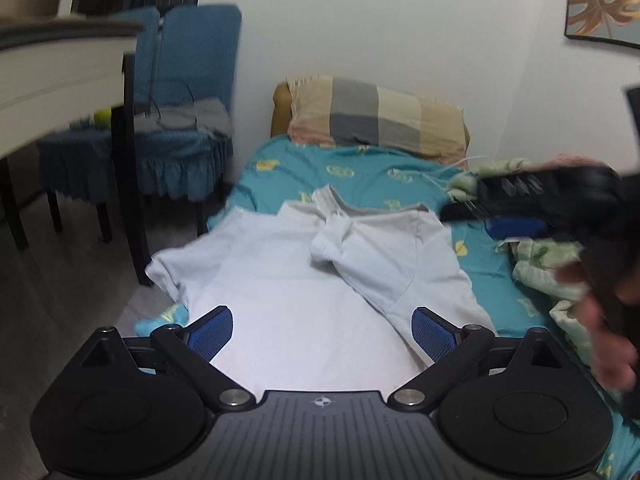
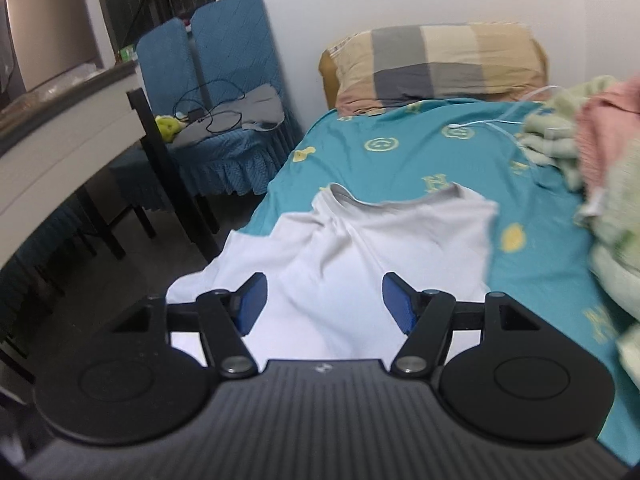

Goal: Fold clothes

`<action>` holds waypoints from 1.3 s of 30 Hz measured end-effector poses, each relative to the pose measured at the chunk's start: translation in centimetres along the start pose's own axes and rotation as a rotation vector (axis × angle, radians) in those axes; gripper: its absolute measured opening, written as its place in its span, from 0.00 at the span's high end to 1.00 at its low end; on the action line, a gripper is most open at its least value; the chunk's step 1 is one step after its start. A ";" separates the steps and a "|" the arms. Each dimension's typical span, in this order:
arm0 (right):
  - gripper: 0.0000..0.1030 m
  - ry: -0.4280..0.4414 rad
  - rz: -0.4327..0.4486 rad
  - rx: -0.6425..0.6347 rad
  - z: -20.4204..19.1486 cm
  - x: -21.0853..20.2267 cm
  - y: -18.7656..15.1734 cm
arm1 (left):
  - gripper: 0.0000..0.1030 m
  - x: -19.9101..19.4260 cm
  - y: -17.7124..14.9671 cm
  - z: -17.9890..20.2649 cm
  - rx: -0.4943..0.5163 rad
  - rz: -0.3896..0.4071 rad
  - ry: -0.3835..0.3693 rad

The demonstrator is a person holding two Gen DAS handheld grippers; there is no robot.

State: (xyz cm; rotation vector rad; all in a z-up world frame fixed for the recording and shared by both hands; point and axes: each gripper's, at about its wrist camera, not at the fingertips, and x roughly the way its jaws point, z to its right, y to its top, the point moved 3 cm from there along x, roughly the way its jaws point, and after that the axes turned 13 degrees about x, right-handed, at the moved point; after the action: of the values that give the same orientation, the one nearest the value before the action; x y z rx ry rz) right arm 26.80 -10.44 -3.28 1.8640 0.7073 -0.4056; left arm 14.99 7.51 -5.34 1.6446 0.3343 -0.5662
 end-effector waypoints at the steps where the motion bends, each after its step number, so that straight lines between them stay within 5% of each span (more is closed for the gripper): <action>1: 0.36 -0.007 0.005 -0.007 0.2 -1.5 -0.7 | 0.05 -0.6 0.1 0.2 0.005 0.009 0.001; 11: 0.35 -0.025 0.102 -0.043 1.9 -12.1 -6.7 | 0.03 -2.4 -1.3 2.1 0.022 0.028 0.001; 13: 0.29 -0.016 0.114 -0.035 2.4 -12.7 -7.5 | 0.03 -2.9 -1.7 2.6 0.017 0.025 -0.006; 15: 0.20 -0.013 0.116 -0.042 2.8 -12.8 -8.1 | 0.03 -3.5 -1.9 3.2 0.034 0.032 -0.013; 20: 0.20 -0.031 0.098 -0.018 4.1 -11.8 -8.3 | 0.00 -3.8 -2.1 4.7 0.066 0.053 -0.029; 39: 0.20 0.012 0.085 0.009 4.6 -12.1 -8.4 | 0.00 0.5 -4.1 5.1 0.038 -0.078 -0.037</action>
State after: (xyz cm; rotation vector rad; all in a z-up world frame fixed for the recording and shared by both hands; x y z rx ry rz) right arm 12.37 -15.79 -4.18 1.8988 0.6323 -0.3436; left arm 12.44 3.07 -9.42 1.6614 0.3633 -0.6645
